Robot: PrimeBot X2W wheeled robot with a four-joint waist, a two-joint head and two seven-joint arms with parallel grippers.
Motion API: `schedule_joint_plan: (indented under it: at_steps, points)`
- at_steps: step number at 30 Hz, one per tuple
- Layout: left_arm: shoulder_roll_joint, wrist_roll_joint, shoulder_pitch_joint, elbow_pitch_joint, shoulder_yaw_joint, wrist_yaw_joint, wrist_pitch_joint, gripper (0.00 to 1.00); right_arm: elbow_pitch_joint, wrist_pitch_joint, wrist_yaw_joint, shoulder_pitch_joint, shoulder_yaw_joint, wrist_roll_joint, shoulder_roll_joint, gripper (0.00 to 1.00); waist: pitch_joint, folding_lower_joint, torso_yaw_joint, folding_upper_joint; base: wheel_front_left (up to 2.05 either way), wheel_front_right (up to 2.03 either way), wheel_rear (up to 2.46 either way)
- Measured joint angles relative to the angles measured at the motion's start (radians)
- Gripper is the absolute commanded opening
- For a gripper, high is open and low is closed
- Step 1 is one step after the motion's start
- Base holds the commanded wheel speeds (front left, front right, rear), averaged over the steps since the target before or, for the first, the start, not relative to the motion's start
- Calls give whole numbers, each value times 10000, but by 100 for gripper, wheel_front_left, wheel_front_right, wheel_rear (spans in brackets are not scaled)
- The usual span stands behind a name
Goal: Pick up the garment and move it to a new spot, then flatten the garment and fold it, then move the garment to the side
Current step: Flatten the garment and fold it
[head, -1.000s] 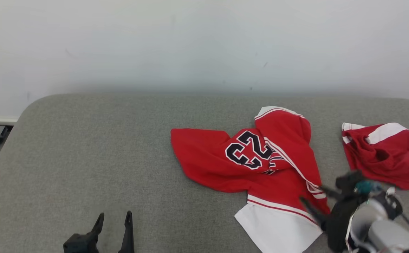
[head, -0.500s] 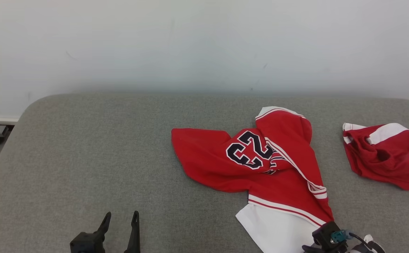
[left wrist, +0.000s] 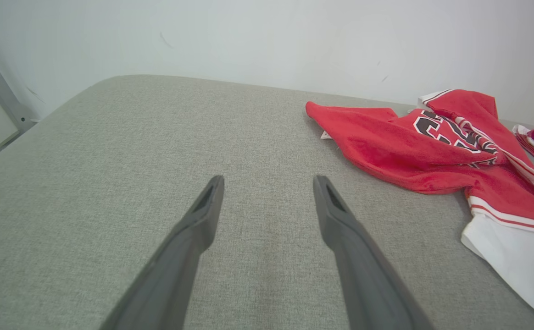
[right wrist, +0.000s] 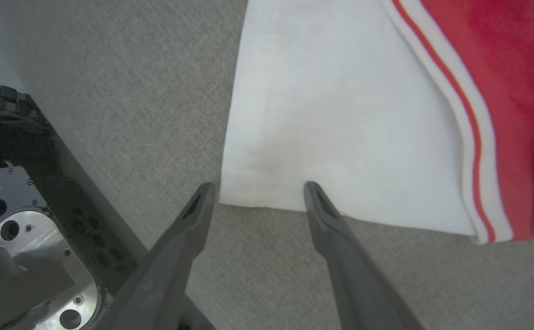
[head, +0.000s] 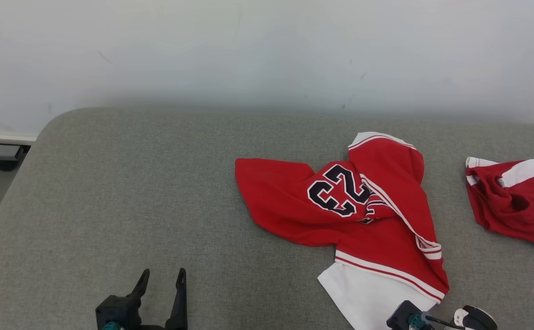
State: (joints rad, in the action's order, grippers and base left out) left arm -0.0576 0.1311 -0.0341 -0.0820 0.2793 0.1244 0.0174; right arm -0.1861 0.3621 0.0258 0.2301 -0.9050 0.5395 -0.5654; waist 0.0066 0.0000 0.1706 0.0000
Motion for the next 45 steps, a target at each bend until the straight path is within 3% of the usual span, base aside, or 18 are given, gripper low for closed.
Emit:
schedule_joint_plan:
  at_steps: [6,7,9,10,22,34,37,45]
  points:
    - [10,0,15,-13,-54,0,-2,100,-15,351,-12,89,-134,-222,-59,100,42,0,118,1,0,0,0]
    - [8,0,15,-13,-65,0,-2,100,-19,412,-46,117,-153,-226,-58,93,46,0,127,0,0,0,0]
    - [10,2,15,-25,-75,0,-2,100,-54,445,-56,232,-167,-261,-81,47,57,0,142,0,0,0,0]
    - [10,2,16,-36,-82,0,-2,100,-65,477,-82,329,-167,-405,-134,0,72,0,157,0,0,0,0]
    - [29,12,-11,-58,-422,0,-100,100,167,127,-98,560,336,-466,-562,0,127,0,35,0,0,0,0]
    - [65,12,-20,-59,-454,0,-105,100,629,-119,-477,179,1294,-56,-2487,0,50,0,-623,0,0,0,0]
    - [75,10,-20,-48,-395,0,-104,100,568,-159,-711,-174,1653,219,-3037,0,24,0,-879,1,0,0,0]
    - [81,10,2,-61,-161,-2,-77,100,504,-196,-876,-673,1887,821,-3141,0,28,-1,-1255,0,0,0,0]
